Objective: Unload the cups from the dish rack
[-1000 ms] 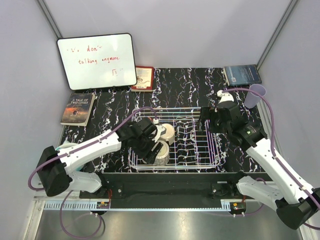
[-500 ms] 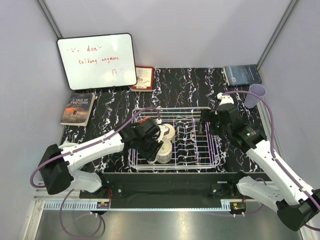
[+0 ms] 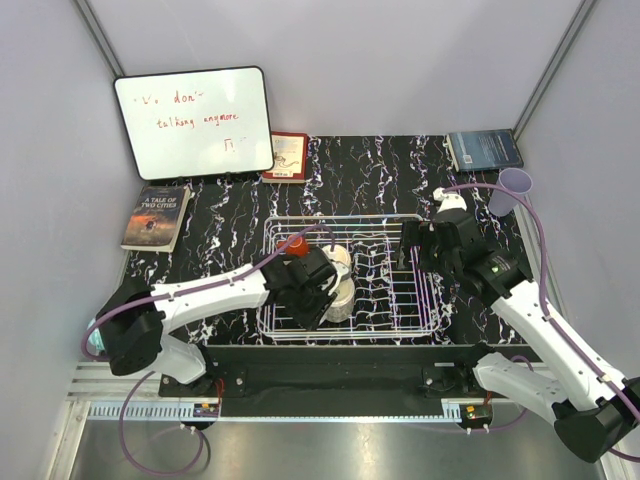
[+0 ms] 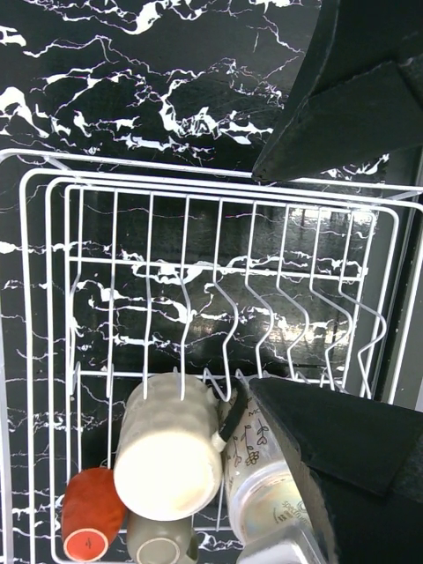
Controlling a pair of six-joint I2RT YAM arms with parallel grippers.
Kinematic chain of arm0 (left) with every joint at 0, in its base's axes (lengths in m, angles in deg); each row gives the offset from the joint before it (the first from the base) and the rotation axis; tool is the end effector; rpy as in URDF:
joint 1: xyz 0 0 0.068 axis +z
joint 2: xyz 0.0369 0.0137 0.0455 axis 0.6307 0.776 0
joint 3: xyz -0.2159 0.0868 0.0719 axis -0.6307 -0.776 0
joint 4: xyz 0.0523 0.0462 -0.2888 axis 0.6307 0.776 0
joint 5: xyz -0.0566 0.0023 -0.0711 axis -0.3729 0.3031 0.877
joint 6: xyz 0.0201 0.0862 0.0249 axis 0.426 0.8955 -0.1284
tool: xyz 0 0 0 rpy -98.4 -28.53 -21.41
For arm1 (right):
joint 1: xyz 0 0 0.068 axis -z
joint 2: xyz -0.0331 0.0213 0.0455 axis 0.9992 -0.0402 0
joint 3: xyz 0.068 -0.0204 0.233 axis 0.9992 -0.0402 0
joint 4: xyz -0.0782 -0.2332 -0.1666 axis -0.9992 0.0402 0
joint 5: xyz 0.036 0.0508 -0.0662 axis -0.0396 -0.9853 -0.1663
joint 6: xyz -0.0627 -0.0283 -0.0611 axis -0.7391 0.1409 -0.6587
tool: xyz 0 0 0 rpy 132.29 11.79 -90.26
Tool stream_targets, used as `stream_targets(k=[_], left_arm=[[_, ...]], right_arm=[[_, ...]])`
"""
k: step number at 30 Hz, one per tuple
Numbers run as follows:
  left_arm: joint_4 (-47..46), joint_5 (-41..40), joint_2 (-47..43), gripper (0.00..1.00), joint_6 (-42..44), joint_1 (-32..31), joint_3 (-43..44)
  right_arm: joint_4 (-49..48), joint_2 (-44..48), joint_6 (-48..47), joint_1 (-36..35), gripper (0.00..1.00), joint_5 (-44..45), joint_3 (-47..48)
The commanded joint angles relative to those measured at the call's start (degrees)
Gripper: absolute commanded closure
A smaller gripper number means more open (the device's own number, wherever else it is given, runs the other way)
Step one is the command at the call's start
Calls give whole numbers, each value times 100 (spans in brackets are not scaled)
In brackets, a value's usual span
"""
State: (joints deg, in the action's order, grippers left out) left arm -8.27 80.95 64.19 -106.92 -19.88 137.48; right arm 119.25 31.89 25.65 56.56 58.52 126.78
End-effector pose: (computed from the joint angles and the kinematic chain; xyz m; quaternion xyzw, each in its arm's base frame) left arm 0.1580 -0.2807 0.1265 0.3543 0.9168 -0.1526 0.1033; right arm 0.2470 0.1318 0.2694 -0.0294 0.9065 0.1130 0.4057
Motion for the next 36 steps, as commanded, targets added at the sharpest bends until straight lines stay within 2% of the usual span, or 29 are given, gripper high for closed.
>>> stream_targets(k=[1,4,5,6,11,14,23,29,36], left_arm=[[-321,-230,7,80,-138,-105,-31],[-321,-327,-71,91,-173,-140,4],[-321,-353,-98,91,-182,-149,4],[-321,-362,-116,90,-208,-149,13],[-373,-634,-317,65,-454,-219,-57],[-628,-977,-633,62,-700,-289,-285],[-1594,-1557,-1390,58,-1403,-324,-1058],[-2131,-1742,-1180,58,-1535,-429,-1297],[-2474,-2427,-916,59,-1614,-711,-1358]], right_arm=[[-159,140,-95,-42,0,37,-29],[-150,148,-103,-33,0,29,-29],[-150,148,-95,-42,0,11,-20],[-150,140,-95,-42,0,11,-20],[-158,148,-60,-42,0,-42,-29],[-159,192,-51,-42,0,-59,-73],[-167,201,-60,-42,0,-86,-187],[-167,245,-42,-42,0,-156,-240],[-124,306,-59,-42,0,-182,-257]])
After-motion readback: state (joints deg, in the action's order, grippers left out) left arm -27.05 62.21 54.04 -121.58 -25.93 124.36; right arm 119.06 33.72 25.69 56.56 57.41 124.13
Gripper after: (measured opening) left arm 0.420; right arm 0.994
